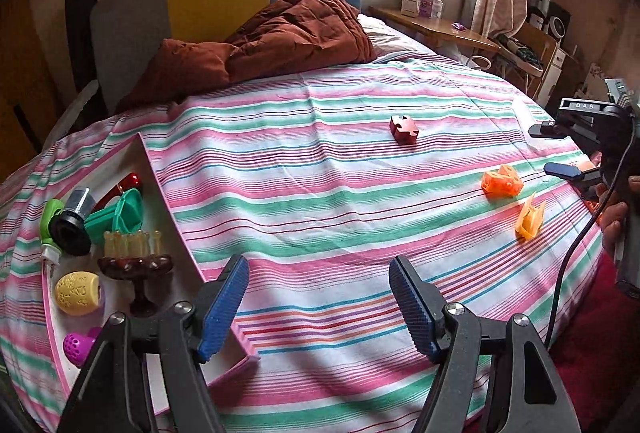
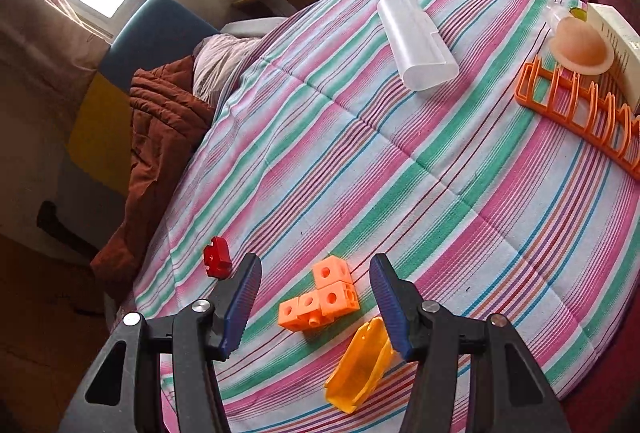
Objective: Organize rigid objects
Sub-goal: 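Move the right gripper toward the yellow chute while the left approaches the red puzzle piece, then grasp the red K-printed puzzle piece with the left gripper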
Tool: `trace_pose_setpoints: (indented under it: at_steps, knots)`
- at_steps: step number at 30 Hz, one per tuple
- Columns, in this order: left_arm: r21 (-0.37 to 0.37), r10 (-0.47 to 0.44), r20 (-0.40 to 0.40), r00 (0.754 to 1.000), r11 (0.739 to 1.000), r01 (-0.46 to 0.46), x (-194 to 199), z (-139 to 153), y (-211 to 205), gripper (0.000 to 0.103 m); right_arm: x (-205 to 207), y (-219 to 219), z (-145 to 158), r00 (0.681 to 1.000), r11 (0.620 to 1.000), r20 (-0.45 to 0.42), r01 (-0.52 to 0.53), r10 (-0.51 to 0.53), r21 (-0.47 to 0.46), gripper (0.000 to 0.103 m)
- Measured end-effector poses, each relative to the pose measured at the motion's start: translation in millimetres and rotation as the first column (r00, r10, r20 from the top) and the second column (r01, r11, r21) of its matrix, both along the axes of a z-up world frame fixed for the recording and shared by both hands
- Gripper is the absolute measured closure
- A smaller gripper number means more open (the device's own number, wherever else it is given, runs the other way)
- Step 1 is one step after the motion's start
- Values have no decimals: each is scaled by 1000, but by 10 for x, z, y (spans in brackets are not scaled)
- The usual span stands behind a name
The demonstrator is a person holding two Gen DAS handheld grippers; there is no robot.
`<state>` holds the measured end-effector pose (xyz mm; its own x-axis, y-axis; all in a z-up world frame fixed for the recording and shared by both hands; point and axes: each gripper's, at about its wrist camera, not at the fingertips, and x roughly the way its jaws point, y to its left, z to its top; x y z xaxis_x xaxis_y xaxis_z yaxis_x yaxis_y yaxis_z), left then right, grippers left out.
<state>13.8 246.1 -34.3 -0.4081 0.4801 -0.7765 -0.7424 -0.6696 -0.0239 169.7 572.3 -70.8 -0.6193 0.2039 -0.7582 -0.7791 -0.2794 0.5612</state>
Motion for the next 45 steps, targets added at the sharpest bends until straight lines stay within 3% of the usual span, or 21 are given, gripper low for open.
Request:
trace_pose_setpoints:
  at_steps: [5,12,17,20,24,28,33,45]
  knots:
    - [-14,-34,-2,999,999,34,31,-58,120,30,131,75,2,997,998,-56,44,-46,-39,46]
    - [-29,-33,21,999,999,34,58,-171,172,30,472,203,55,970,979,-135,196,-201,-50,46]
    - [-43,-47,38,998,998,48,82,-252,221,30,271,165,-23,989,992,-105,98,-106,-83,46]
    - [-41,-43,45,998,998,45,53,-262,238,30,257,148,-5,990,993,-91,101,-106,-62,46]
    - [-36,-38,55,998,999,40,9,-268,291,30,232,160,-93,993,991,-70,91,-98,-101,46]
    - [-35,-38,65,997,999,40,15,-299,328,30,-3,70,-184,1000,992,-14,-26,24,-121,46]
    - [-39,-49,71,996,998,52,31,-338,359,30,-191,-24,-226,993,993,73,-87,93,-80,46]
    - [-27,-62,69,996,998,64,57,-327,406,30,-497,-182,-309,959,968,138,-240,249,-77,45]
